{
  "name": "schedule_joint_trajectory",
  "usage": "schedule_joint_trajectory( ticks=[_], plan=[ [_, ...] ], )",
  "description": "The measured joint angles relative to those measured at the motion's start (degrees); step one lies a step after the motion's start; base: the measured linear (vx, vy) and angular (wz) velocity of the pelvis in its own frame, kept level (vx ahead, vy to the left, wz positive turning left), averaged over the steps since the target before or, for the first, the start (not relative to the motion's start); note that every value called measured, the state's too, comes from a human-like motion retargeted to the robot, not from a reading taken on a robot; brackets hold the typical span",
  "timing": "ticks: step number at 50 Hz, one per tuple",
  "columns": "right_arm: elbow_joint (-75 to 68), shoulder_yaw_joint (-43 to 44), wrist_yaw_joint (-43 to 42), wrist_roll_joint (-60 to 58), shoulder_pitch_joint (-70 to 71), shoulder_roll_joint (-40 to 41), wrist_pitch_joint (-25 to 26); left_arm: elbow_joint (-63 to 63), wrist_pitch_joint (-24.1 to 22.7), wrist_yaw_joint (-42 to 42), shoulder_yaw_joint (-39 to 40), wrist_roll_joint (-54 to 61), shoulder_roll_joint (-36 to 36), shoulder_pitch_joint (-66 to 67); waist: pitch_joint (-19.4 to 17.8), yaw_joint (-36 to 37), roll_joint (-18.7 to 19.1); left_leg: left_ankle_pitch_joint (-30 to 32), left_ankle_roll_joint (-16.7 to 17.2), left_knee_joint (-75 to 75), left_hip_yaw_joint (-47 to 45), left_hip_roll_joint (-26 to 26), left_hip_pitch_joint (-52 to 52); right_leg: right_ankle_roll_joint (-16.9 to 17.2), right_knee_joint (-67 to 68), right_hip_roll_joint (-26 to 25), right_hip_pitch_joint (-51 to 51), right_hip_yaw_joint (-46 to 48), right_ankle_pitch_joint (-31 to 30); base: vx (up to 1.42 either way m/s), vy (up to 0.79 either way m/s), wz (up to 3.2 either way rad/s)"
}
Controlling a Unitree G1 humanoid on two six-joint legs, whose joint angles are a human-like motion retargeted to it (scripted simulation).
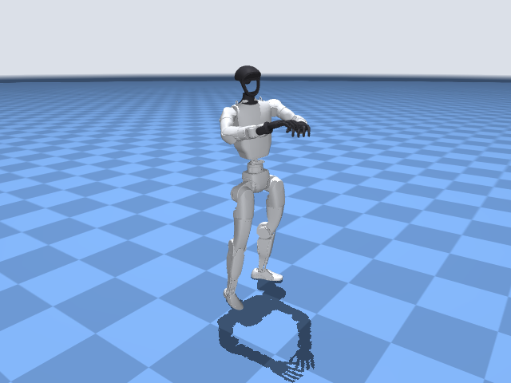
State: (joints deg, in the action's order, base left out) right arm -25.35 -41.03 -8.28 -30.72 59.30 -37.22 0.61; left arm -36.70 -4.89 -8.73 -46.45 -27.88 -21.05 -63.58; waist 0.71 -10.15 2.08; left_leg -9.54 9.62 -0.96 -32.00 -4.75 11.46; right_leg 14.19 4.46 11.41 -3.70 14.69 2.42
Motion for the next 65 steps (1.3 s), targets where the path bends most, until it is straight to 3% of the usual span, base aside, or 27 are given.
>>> schedule_joint_trajectory(
  ticks=[8,23,36,52,65],
  plan=[
    [-7.00,-0.79,4.07,-1.25,-3.94,3.25,-0.32,3.08,0.75,-1.18,2.95,0.36,0.55,-4.67,0.12,-0.16,0.33,0.05,0.16,0.14,-0.18,-0.16,0.04,0.04,0.16,-0.21,0.19,-0.08,0.13,0.00,0.00,0.00],
    [0.10,1.43,-0.94,0.57,1.29,-2.03,0.44,-3.02,0.19,2.11,-0.64,1.34,4.43,0.67,-0.04,-0.47,-0.12,-0.11,0.33,-0.09,0.38,-0.07,-0.03,-0.36,-0.03,0.04,-0.31,0.55,0.26,0.00,0.00,0.00],
    [-11.32,-0.50,3.80,-1.17,-4.77,4.58,-0.54,2.23,0.32,-0.60,4.59,-0.05,-3.41,-1.93,0.52,3.90,-1.88,-0.50,0.28,-0.54,1.76,-0.22,-0.18,-0.21,0.63,0.27,-0.87,1.95,0.45,0.00,0.00,0.00],
    [4.08,-0.06,-2.52,1.14,1.10,0.95,-1.19,-2.01,-0.74,2.25,4.23,1.68,-6.05,8.77,0.46,9.49,-5.33,-0.22,0.10,-0.23,4.32,0.21,-1.22,-0.18,0.32,0.88,-1.44,4.53,0.17,0.00,0.00,0.00],
    [-9.85,-1.25,0.96,-1.29,-9.44,9.11,-1.76,5.21,-1.27,-0.77,7.59,-0.73,-16.31,2.44,0.63,17.96,-7.93,-0.11,-0.02,-0.09,5.64,0.31,-2.39,0.68,0.32,1.04,-0.97,5.92,-0.45,0.00,0.00,0.00]
  ],
)
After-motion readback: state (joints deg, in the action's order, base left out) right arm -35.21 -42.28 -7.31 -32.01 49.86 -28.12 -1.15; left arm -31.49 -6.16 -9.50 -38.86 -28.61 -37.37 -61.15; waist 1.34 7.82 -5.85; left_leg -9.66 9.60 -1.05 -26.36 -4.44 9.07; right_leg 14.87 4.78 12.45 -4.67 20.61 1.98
